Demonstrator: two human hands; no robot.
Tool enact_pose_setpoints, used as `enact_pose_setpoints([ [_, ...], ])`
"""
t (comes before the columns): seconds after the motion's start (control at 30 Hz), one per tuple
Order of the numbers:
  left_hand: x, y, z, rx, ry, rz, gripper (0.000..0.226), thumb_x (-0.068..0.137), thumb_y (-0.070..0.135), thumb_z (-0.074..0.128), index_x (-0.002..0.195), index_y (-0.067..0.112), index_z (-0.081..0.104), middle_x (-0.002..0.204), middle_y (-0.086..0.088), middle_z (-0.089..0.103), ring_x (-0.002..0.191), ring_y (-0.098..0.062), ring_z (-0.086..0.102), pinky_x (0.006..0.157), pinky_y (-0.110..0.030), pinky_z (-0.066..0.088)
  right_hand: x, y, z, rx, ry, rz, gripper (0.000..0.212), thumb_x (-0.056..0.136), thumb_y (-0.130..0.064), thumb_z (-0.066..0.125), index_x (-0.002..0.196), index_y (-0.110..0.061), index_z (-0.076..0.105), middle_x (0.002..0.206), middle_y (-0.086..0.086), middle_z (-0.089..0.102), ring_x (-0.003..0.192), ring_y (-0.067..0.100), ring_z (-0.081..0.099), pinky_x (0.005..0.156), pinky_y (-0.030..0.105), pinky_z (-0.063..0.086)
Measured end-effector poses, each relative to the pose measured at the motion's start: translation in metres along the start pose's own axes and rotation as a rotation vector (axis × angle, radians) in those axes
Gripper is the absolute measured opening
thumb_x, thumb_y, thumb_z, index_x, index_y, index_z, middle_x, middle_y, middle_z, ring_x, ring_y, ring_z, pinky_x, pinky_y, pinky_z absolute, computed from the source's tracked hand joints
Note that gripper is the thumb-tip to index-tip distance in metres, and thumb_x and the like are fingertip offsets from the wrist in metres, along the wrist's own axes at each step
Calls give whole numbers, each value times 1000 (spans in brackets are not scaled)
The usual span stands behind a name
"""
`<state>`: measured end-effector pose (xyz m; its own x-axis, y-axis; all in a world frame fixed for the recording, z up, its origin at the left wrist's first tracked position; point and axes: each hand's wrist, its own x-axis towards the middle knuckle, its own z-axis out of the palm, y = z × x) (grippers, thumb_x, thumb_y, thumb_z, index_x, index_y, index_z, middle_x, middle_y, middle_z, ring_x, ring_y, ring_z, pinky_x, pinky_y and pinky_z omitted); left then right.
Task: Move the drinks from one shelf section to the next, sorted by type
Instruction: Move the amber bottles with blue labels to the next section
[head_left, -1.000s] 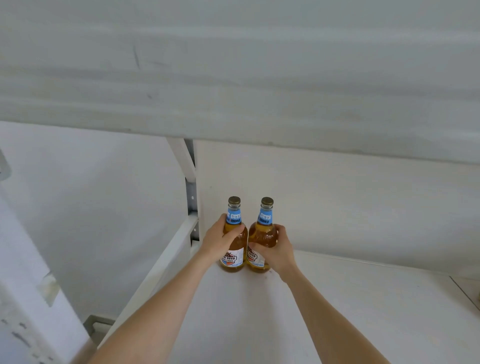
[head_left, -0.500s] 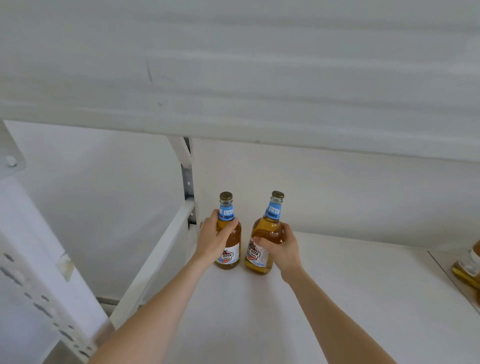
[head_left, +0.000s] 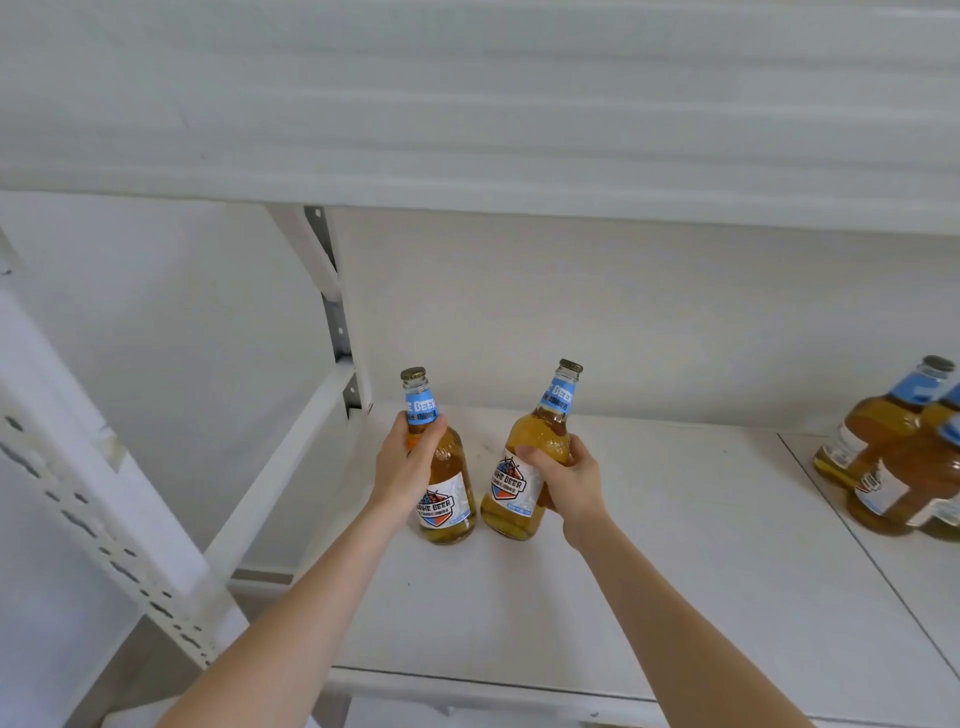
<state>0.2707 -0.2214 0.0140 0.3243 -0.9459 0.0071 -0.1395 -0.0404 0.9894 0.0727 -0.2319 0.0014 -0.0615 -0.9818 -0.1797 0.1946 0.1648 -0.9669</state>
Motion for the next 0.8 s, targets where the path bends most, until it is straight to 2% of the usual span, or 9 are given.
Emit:
enact_pose_setpoints([
  [0.3, -52, 22, 46, 15, -3, 12, 13, 94, 47, 58, 103, 38, 54, 107, 1, 67, 104, -19, 64, 96, -41, 51, -28, -16, -61, -5, -12, -5, 43, 71, -18, 84, 106, -25, 60, 98, 3, 73, 79, 18, 74, 59, 31, 58],
  [0.4, -74, 26, 65, 20, 25, 18, 8, 93, 47, 58, 96, 40, 54, 102, 5, 67, 101, -18, 65, 94, -40, 51, -37, -20, -89, -14, -21, 2, 40, 70, -18, 83, 102, -28, 61, 97, 3, 73, 79, 19, 74, 60, 32, 58],
  [0.67, -140, 33, 112, 18, 10, 16, 8, 93, 47, 58, 97, 40, 55, 101, 10, 66, 100, -12, 63, 87, -34, 50, -73, -28, -155, 2, -17, 22, 39, 73, -17, 81, 102, -28, 59, 96, 2, 72, 73, 15, 74, 53, 26, 56],
  [0.8, -168, 36, 127, 36, -36, 22, 12, 94, 47, 58, 103, 41, 54, 106, 8, 66, 103, -13, 63, 92, -36, 50, -95, -29, -178, -2, 1, 15, 37, 73, -17, 81, 99, -30, 58, 95, 1, 72, 71, 13, 73, 51, 24, 55],
])
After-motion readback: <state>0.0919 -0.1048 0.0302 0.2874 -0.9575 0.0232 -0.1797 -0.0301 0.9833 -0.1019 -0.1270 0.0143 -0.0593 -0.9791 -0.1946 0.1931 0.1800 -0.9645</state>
